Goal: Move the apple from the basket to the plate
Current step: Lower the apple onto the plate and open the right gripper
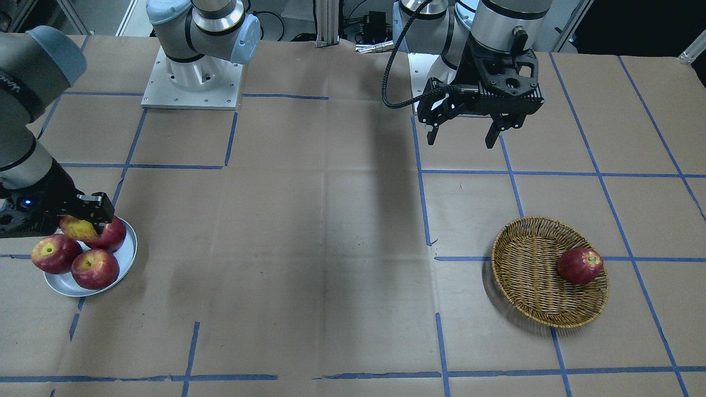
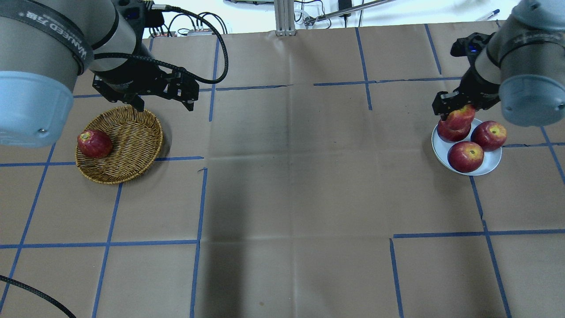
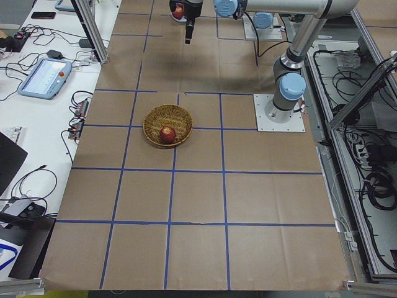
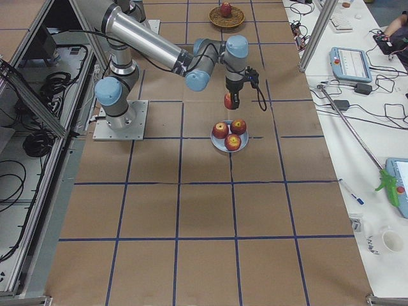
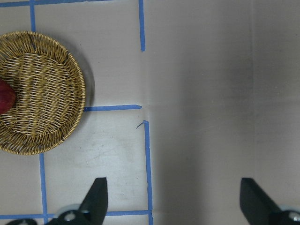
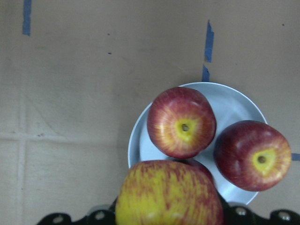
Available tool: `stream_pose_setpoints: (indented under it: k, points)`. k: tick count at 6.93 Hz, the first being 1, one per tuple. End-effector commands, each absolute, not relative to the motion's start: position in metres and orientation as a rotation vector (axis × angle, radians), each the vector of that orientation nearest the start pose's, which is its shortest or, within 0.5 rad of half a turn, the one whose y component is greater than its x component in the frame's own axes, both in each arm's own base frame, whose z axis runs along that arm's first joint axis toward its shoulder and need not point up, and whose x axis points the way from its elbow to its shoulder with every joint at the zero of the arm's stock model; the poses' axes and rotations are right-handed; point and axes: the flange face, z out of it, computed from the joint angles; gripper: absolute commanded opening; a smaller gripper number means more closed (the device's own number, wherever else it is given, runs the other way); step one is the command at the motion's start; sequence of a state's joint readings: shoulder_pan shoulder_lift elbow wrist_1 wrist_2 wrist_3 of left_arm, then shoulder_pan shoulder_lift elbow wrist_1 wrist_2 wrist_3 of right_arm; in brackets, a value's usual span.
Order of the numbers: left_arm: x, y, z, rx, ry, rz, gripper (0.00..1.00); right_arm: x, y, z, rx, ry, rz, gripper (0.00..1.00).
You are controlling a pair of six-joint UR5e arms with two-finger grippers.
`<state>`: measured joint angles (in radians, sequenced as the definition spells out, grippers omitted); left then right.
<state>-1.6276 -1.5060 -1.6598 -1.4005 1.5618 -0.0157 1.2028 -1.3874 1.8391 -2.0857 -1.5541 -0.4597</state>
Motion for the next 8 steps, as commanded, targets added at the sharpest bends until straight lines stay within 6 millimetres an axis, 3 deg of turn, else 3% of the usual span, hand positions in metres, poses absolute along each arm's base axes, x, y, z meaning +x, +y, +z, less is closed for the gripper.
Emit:
stream_pose_setpoints:
  k: [1,2,5,6,7,8]
  points:
    - [-0.161,-0.468,0.491,0.064,3.149,-0.224,1.0,-0.114,-0.553,0.282,-0.233,3.128,-0.046,0.5]
    - [-0.161,-0.468,0.491,0.064,3.149,-0.222,1.0,-0.121,-0.556,0.269,-0.223,3.123,-0.034,0.5]
    - [-0.161,-0.469,0.487,0.064,3.151,-0.21,1.0,-0.124,-0.557,0.261,-0.218,3.12,-0.019,0.53]
    - [-0.161,-0.47,0.491,0.064,3.15,-0.224,1.0,-0.125,-0.559,0.256,-0.215,3.115,-0.01,0.6]
    - [-0.161,-0.47,0.497,0.064,3.149,-0.243,1.0,-0.124,-0.559,0.253,-0.217,3.112,-0.003,0.88]
    - [-0.162,-0.469,0.5,0.065,3.151,-0.248,1.0,-0.124,-0.559,0.254,-0.215,3.113,-0.005,1.0]
